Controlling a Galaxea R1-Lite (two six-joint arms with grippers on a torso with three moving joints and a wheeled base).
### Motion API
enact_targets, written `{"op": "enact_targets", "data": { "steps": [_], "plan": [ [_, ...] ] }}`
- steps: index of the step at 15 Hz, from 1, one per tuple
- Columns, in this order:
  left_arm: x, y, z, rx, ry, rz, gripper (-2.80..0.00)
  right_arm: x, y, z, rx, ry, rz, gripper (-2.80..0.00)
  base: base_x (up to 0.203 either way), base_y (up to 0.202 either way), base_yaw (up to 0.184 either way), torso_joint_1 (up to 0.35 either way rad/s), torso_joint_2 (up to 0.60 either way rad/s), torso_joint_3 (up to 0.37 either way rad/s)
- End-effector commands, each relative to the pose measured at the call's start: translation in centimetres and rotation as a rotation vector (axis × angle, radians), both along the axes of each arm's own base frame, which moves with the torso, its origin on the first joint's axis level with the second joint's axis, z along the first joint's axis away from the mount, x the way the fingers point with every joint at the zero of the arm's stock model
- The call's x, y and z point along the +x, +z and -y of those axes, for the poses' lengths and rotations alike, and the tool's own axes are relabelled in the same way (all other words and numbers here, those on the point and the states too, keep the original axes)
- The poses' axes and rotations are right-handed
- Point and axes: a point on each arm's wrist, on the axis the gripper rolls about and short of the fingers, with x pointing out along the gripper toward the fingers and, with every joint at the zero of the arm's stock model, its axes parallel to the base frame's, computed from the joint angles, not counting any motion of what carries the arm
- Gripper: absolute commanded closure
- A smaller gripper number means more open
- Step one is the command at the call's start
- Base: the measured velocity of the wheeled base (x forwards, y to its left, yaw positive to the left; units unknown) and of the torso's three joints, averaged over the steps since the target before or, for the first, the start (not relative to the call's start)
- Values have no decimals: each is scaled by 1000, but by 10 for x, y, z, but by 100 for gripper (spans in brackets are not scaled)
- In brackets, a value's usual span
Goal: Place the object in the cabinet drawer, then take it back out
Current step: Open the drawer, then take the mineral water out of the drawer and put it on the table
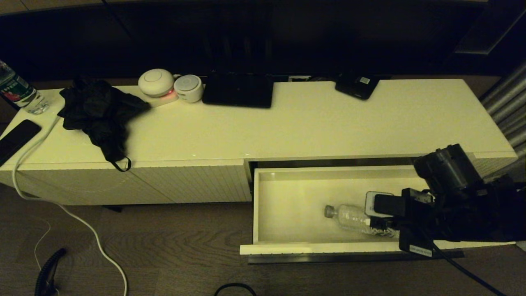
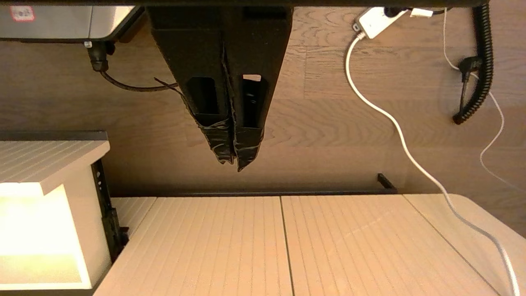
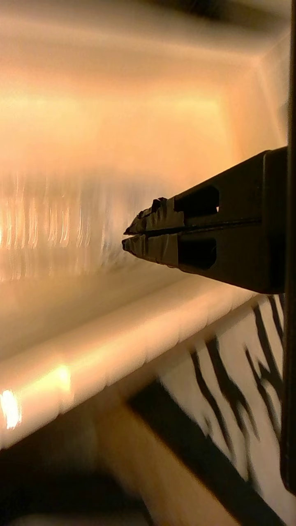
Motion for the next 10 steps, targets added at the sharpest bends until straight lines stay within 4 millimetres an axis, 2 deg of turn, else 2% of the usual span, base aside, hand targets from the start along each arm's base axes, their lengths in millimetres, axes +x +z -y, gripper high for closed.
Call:
{"op": "enact_targets", "data": {
  "steps": [1,6,10],
  "plan": [
    [0,0,0,-1,1,2,0,-7,23,9,-4,-45,110,0,0,0,0,0,0,0],
    [0,0,0,-1,1,1,0,-8,25,11,-93,29,74,0,0,0,0,0,0,0],
    [0,0,0,-1,1,2,0,3,27,2,-76,111,-101,0,0,0,0,0,0,0]
  ]
}}
